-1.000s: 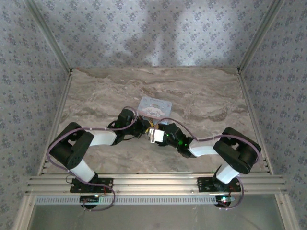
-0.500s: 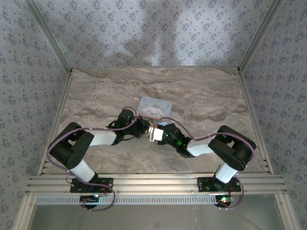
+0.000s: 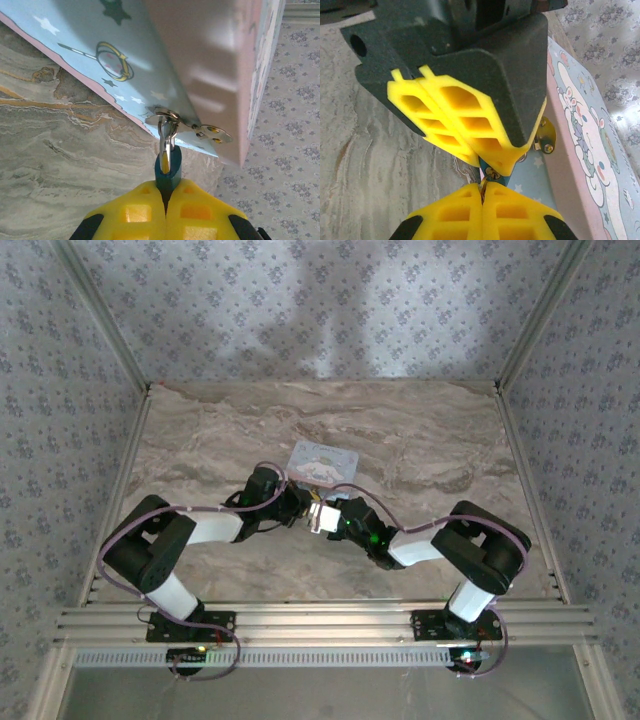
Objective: Unlock a padlock with a key
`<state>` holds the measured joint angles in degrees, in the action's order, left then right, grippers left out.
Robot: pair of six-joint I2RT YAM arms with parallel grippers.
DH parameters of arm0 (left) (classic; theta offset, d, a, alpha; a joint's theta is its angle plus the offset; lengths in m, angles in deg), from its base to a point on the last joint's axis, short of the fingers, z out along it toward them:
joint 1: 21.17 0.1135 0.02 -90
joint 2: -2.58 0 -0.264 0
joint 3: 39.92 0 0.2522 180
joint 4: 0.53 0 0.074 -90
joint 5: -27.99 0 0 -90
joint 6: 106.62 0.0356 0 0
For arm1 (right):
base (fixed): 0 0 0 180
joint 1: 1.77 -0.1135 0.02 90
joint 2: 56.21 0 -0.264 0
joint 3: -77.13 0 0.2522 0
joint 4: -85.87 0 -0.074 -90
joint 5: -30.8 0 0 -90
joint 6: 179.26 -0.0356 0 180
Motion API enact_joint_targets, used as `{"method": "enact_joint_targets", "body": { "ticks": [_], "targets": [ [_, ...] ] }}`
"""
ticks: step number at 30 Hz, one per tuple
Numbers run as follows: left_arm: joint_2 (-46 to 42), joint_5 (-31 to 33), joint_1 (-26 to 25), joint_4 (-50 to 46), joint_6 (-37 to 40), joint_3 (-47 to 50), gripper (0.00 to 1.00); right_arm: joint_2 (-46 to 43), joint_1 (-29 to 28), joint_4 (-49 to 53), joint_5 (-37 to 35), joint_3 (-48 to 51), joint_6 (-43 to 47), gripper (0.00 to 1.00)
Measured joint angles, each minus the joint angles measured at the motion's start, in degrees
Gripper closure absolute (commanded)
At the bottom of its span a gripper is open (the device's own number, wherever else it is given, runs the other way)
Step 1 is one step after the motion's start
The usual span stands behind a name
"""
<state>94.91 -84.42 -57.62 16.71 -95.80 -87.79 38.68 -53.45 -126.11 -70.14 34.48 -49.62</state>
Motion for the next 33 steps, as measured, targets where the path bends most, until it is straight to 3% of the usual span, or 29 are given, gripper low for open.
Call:
{"method": "enact_joint_targets", "body": {
  "ticks": [13, 27, 33],
  "targets": [
    [0.0, 0.2, 0.0, 0.1, 0.0, -0.2, 1.0, 0.0, -0.2, -0.5, -1.1, 0.0, -3.3, 1.0],
    [0.0, 0.1, -0.1, 0.9, 0.0, -0.5, 1.0, 0.2, -0.3, -4.2, -2.0, 1.3, -21.2, 1.0],
    [0.0, 0.3, 0.0, 0.9, 0.0, -0.5, 1.0, 0.9, -0.2, -5.6, -1.7, 1.5, -24.8, 1.0]
  ]
}}
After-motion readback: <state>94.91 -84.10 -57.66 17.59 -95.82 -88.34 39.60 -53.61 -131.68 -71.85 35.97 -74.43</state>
